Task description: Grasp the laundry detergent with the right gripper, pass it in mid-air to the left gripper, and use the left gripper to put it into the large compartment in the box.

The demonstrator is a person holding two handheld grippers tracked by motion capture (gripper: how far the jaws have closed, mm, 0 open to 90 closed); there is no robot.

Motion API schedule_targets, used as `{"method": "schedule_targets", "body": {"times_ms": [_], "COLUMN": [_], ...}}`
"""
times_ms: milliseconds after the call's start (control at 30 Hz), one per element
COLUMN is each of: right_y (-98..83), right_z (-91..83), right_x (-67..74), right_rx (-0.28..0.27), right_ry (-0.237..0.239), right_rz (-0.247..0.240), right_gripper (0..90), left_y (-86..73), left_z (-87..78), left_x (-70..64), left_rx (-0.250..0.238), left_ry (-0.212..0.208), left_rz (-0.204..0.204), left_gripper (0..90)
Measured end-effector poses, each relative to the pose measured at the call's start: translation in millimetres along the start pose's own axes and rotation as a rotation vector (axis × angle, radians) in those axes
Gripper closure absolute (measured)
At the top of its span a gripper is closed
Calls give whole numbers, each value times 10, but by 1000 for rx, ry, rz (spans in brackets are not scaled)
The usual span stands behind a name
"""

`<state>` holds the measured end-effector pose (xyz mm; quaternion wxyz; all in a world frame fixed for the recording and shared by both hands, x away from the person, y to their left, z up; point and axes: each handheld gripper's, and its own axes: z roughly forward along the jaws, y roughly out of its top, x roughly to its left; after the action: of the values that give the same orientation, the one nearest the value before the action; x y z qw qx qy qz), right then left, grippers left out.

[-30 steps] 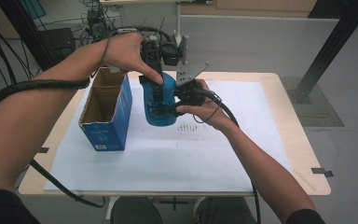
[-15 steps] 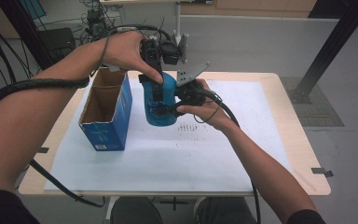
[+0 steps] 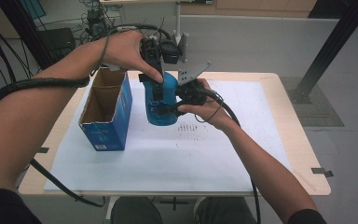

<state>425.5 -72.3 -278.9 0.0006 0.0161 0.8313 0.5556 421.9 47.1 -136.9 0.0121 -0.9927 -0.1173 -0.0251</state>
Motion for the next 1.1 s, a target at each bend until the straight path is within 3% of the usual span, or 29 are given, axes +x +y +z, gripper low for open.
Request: {"method": "schedule_targets", "body": {"times_ms": [667,1100], "right_y": [3,9], "right_z": [-3,-8], "right_x": [0,12], "right_rx": [-3,-8], "right_ry": [5,17], "right_rz": [-4,-8], "right_gripper": [433,433], "left_y": [-17,-5], "left_z": [-5,2], "left_x": [2,12], "left_rx": [-7,-20], "left_ry": [6,-5], "left_rz": [4,14], "left_gripper": [74,235]}}
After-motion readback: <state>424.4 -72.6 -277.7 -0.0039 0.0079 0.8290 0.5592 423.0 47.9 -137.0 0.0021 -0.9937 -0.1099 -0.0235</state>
